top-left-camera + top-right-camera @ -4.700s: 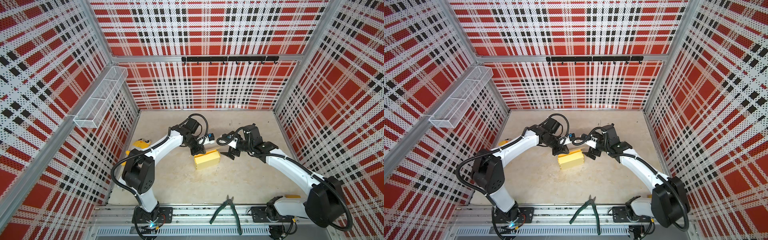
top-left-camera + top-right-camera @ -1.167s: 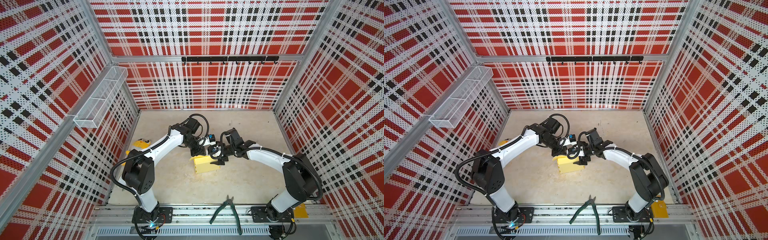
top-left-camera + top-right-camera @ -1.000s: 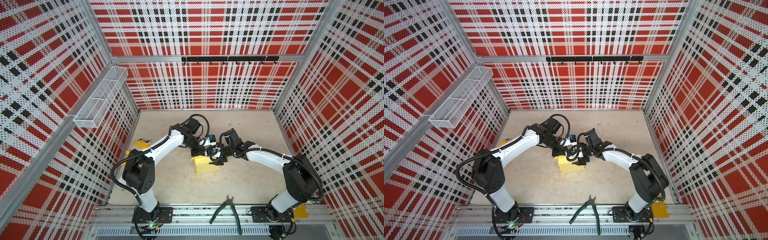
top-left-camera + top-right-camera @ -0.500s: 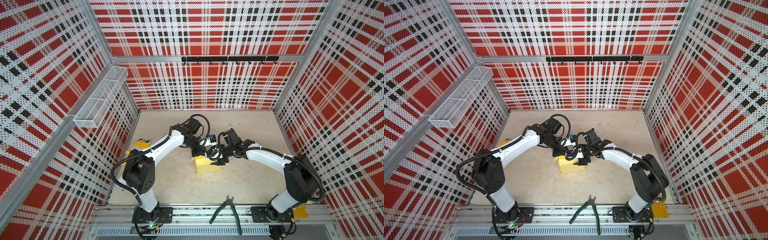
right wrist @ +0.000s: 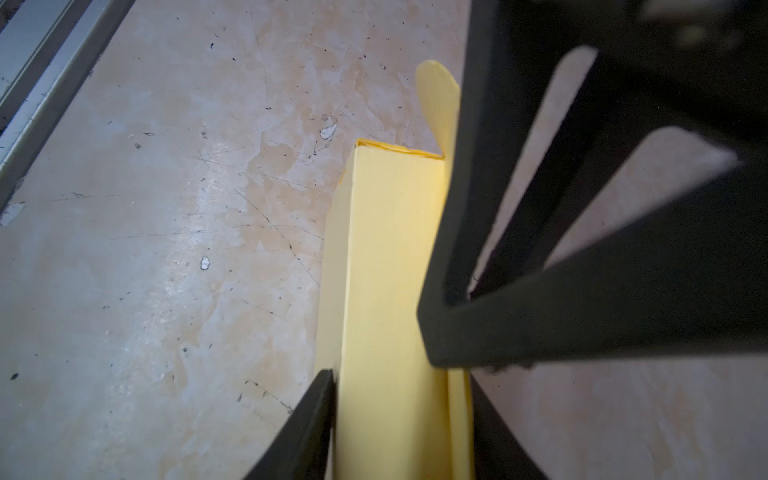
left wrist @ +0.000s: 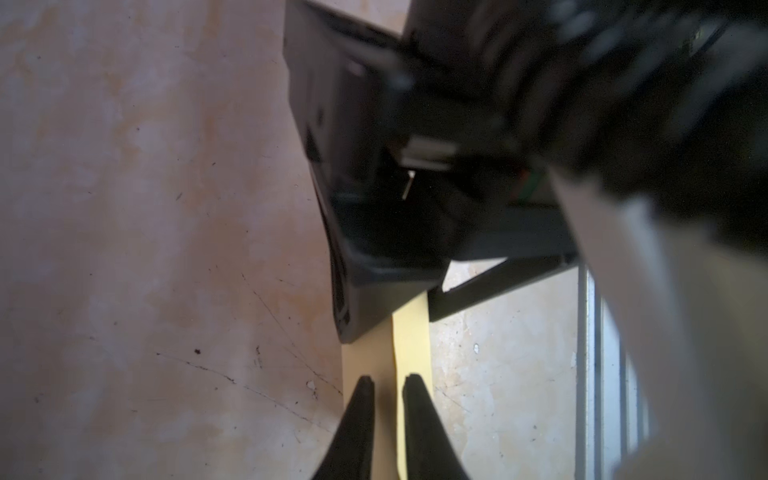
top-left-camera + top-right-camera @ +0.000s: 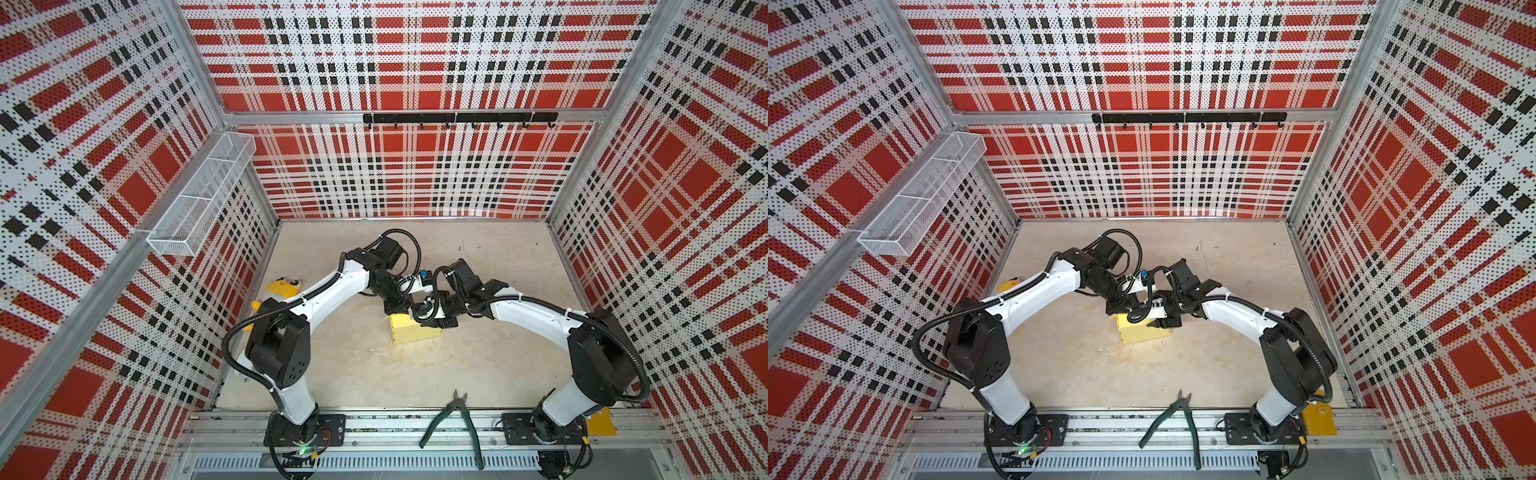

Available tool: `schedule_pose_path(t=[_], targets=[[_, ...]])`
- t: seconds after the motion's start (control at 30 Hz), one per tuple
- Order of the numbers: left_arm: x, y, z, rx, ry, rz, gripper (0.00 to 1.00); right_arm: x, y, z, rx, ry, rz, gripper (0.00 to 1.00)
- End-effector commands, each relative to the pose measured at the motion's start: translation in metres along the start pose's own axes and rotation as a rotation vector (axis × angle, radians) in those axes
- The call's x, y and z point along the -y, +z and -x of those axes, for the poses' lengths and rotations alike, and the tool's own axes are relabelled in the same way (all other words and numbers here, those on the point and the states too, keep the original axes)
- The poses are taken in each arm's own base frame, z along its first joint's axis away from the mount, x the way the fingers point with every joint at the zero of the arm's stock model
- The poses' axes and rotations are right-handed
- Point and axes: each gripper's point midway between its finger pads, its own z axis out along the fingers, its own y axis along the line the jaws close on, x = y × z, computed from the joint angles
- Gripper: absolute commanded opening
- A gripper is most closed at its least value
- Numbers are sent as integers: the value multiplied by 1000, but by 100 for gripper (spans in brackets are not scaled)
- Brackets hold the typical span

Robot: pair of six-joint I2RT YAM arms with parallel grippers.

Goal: Fold the paper box

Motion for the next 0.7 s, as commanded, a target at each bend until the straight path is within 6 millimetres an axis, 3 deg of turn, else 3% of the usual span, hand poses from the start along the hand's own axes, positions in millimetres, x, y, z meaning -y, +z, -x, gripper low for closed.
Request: schedule_pose_path(t=[0.0, 0.17, 0.3, 0.37, 0.43, 0.53, 0.67], targets=[[7, -22, 15, 41, 25, 21, 33, 11, -4, 3, -7, -6, -47, 46], [-9, -74, 23, 116, -43, 160, 46, 16, -8, 0, -36, 44, -81, 45], [-29, -130, 25, 312, -202, 256, 53, 21, -14, 2, -27, 104, -125, 45], [-38, -147, 18, 380, -298, 272, 55, 26, -17, 4, -20, 149, -159, 46], [-36, -146, 12, 384, -344, 257, 56, 32, -19, 4, -20, 205, -198, 46], [-37, -125, -8, 339, -375, 251, 58, 44, -22, -2, -53, 296, -281, 44], [-52, -110, -24, 341, -411, 287, 60, 40, -14, -4, -110, 374, -318, 47]])
